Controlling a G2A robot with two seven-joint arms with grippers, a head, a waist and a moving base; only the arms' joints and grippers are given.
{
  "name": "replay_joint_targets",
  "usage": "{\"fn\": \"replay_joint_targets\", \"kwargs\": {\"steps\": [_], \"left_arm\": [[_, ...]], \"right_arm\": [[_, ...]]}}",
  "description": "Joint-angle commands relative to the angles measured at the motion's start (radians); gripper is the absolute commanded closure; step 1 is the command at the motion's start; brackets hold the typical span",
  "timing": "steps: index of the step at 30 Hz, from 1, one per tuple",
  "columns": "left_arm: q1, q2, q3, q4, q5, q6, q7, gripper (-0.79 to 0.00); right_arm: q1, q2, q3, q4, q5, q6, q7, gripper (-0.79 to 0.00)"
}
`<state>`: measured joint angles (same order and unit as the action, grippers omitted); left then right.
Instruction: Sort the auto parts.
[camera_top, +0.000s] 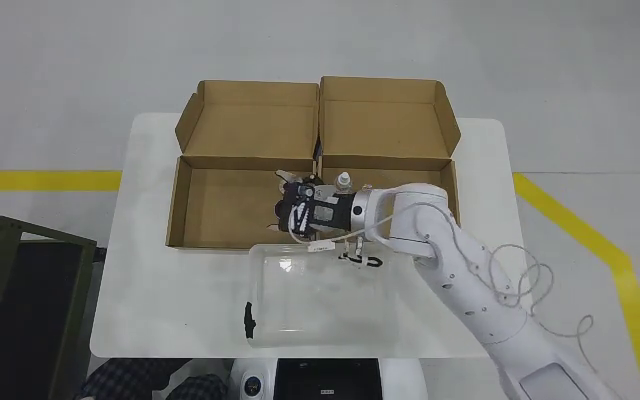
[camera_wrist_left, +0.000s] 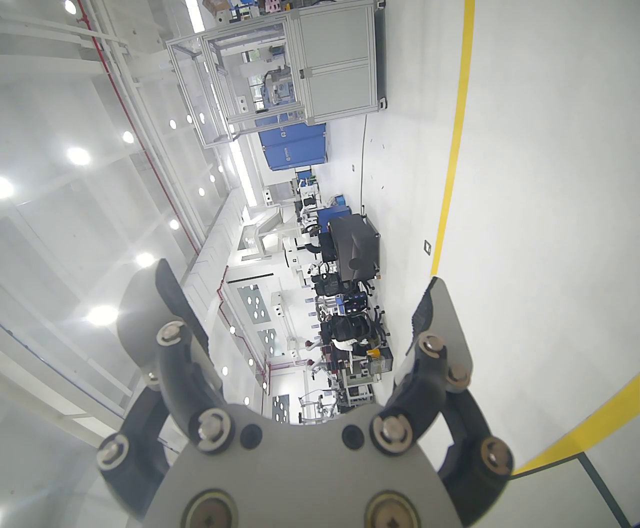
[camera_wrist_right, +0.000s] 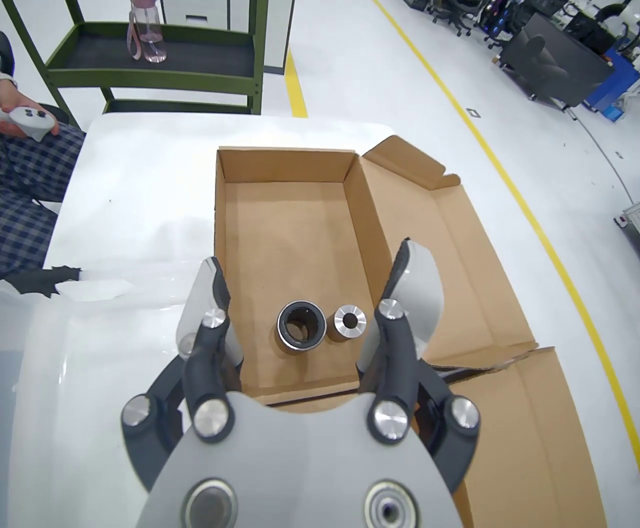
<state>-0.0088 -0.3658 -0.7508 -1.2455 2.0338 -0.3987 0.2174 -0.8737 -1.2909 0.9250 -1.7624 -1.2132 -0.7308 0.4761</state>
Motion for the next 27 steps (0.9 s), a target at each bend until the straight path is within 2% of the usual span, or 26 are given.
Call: {"fn": "replay_joint_targets", "kwargs": {"steps": [1,6,9,18,27], "left_arm": [[0.0,0.0,0.0,0.0,0.0,0.0,0.0,-0.785],[0.0,0.0,0.0,0.0,0.0,0.0,0.0,-0.785],[0.0,0.0,0.0,0.0,0.0,0.0,0.0,-0.785],[0.0,0.0,0.0,0.0,0.0,0.0,0.0,-0.785],[0.0,0.0,0.0,0.0,0.0,0.0,0.0,-0.785]], "right_arm": [[-0.041,0.011,0.04,-0.04,-0.005,-0.003,0.002,-0.616],[-0.147,0.039,0.141,-0.1,-0.01,-0.022,-0.018,-0.674],[-0.209,0.054,0.197,-0.125,-0.018,-0.047,-0.045,-0.785],[-0.387,0.093,0.366,-0.179,-0.061,-0.103,-0.169,-0.785],[-0.546,0.119,0.529,-0.212,-0.113,-0.083,-0.335,-0.785]]}}
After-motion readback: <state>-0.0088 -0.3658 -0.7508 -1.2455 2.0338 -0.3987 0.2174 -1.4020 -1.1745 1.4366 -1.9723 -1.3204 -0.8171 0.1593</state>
